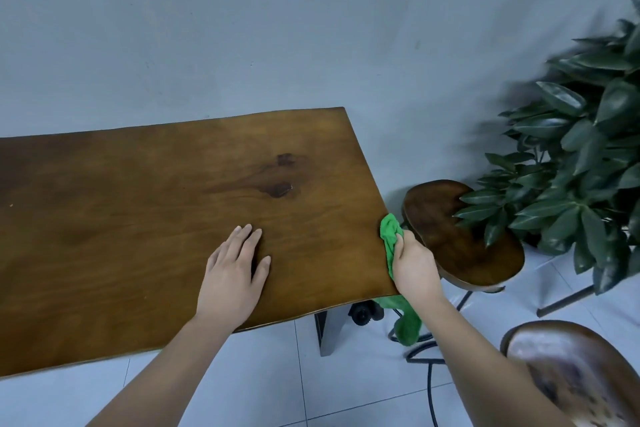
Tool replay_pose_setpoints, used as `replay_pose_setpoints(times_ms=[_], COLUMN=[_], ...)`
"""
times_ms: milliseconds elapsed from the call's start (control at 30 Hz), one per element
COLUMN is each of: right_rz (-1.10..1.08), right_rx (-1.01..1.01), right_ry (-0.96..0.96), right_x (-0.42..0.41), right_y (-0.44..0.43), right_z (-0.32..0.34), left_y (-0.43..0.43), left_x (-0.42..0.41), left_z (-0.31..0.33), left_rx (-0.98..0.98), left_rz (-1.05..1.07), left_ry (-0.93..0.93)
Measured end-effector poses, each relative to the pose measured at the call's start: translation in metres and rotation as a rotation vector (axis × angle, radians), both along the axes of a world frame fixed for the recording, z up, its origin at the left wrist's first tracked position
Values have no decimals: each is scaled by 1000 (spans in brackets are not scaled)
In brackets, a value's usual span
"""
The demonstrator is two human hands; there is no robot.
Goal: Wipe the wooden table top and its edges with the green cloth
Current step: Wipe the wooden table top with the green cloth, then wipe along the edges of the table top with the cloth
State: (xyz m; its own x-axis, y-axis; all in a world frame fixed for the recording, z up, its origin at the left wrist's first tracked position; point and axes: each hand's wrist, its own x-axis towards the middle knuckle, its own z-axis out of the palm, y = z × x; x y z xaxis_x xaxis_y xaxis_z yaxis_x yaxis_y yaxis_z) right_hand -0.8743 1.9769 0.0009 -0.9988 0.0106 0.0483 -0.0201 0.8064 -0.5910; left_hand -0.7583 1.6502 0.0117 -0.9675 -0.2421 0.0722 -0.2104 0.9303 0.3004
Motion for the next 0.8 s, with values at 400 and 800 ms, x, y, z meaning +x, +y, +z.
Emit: replay_pose_setpoints(times_ms=[400, 800], right_rz=[-155, 292], right_rx=[-134, -488], right_ry=[-95, -2], right_x=[80, 74], right_y=[37, 36], right_z=[16, 145], left_y=[38, 160], left_x=[36, -5], left_z=[17, 74], left_rx=[131, 1059], left_rz=[-77, -377], left_ry=[61, -42])
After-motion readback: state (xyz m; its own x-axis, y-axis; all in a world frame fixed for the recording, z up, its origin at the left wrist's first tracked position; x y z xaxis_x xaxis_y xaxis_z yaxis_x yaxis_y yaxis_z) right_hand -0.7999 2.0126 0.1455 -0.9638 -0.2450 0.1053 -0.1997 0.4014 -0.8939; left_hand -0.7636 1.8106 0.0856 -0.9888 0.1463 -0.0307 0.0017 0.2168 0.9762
